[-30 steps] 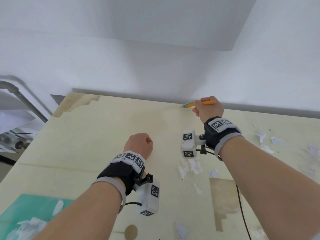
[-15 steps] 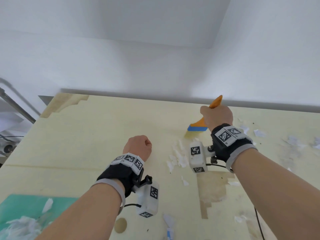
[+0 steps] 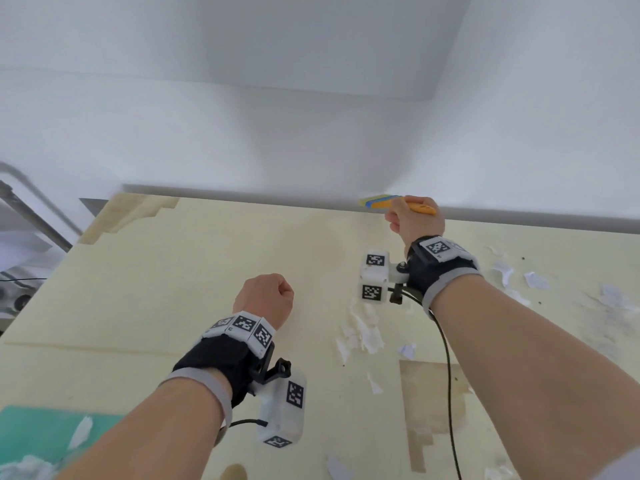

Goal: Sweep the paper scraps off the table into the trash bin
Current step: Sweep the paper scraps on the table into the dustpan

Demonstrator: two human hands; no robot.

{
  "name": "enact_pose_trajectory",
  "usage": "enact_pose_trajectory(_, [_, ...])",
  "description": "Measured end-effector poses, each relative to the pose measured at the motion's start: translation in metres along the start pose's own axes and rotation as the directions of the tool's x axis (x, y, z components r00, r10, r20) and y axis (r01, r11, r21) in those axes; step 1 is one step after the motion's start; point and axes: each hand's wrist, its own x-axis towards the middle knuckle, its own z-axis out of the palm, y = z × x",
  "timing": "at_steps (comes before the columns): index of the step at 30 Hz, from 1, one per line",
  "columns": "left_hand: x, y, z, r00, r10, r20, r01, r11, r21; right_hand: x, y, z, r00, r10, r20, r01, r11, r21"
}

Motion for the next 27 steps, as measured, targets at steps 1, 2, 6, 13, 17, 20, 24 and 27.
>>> enact_pose_trajectory(1, [0.002,-0.002,0.0,1.0,-0.005,-0.003,0.005,1.0,0.006,0.005,-0.001,0.005,0.999,0.023,0.047,-0.021,0.999,-0.039])
enact_pose_trajectory(2, [0.003,-0.004,0.001,1.0,-0.008,-0.004,0.008,1.0,0.011,0.009,0.0,0.009,0.995,0.041,0.091,-0.031,0.993,-0.112])
enact_pose_trajectory(6, [0.003,-0.007,0.006,1.0,-0.02,0.001,0.02,1.0,0.011,0.012,0.0,0.013,0.997,0.045,0.061,-0.025,0.956,-0.292])
enact_pose_trajectory(13, [-0.011,0.009,0.01,1.0,0.002,0.017,-0.002,1.0,0.01,-0.017,-0.01,-0.02,0.996,0.082,0.04,-0.046,0.834,-0.549])
enact_pose_trajectory(17, [-0.023,0.016,0.009,1.0,0.012,0.022,-0.012,1.0,0.012,-0.029,-0.023,-0.049,0.997,0.071,0.025,-0.047,0.84,-0.541])
enact_pose_trajectory(20, [-0.032,0.019,0.009,0.999,0.02,0.029,-0.02,1.0,0.01,-0.035,-0.019,-0.067,0.995,-0.092,-0.034,0.076,0.937,-0.342])
enact_pose_trajectory(24, [-0.044,0.023,0.01,0.998,0.028,0.057,-0.03,0.999,0.021,-0.051,0.013,-0.089,0.999,-0.016,-0.028,0.005,0.937,-0.35])
enact_pose_trajectory(27, [-0.052,0.025,0.009,0.997,0.024,0.07,-0.026,0.999,0.026,-0.065,0.021,-0.102,0.995,0.079,-0.061,-0.098,0.899,-0.427])
